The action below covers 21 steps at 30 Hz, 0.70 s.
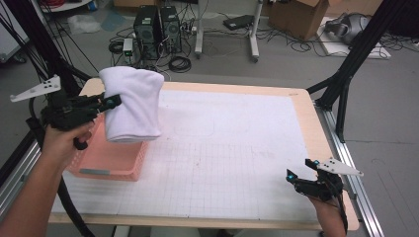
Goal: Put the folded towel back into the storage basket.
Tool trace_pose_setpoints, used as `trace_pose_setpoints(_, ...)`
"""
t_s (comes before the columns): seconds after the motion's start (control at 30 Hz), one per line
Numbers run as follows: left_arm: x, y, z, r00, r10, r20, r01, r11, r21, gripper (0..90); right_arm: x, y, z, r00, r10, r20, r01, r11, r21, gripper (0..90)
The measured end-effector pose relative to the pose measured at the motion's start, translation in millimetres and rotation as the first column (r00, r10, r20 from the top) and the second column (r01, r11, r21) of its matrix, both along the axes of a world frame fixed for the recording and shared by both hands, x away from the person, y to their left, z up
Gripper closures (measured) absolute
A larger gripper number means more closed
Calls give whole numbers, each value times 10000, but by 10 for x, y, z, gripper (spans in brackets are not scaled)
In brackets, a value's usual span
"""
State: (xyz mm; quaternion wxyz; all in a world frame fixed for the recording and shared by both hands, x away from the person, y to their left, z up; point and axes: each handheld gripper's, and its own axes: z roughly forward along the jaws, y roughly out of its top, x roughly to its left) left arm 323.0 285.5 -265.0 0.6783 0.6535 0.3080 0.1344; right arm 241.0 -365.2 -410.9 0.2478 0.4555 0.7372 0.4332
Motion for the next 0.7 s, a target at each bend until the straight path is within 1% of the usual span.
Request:
trace_pose_setpoints(0.1, 5, 154, -21, 9999, 39, -121, -43, 9994, -334, 725, -3, 9, -6, 10000, 12, -28, -12, 10000, -77, 171)
trace_pose_setpoints(0.17, 1, 245, -40, 9997, 142, -186, -150, 9991, -407, 725, -6, 6, -10, 10000, 23, -22, -23, 9999, -120, 171)
trace_pose_setpoints(0.2, 0, 288, -50, 9996, 180, -220, -188, 9992, -364, 725, -9, 7, -10, 10000, 12, -31, -13, 9999, -121, 171)
trace_pose_setpoints(0.23, 0, 288, -50, 9996, 180, -220, -188, 9992, -364, 725, -11, 6, -8, 10000, 1, -24, -1, 9999, -115, 171)
trace_pose_setpoints(0.27, -1, 365, -76, 9991, 269, -316, -277, 9992, -274, 725, -12, 9, -6, 10000, -10, -17, 9, 9999, -111, 171)
trace_pose_setpoints(0.3, 1, 399, -94, 9989, 308, -365, -317, 9992, -246, 724, -15, 11, -3, 10000, -11, -43, 10, 9999, -114, 171)
trace_pose_setpoints(0.37, 2, 430, -116, 9986, 318, -431, -328, 9992, -226, 724, -12, 15, -2, 10000, 24, -3, -24, 9998, -174, 171)
trace_pose_setpoints(0.43, 8, 511, -193, 9976, 383, -571, -390, 9992, -98, 724, -13, 25, -2, 10000, 52, -16, -52, 9998, -180, 171)
trace_pose_setpoints(0.57, 25, 594, -298, 9955, 521, -789, -533, 9985, -131, 724, -8, 40, -5, 10000, 90, -40, -91, 9997, -232, 171)
trace_pose_setpoints(0.7, 46, 647, -380, 9935, 603, -970, -608, 9981, -17, 724, -9, 39, -6, 10000, 67, -50, -68, 9998, -206, 171)
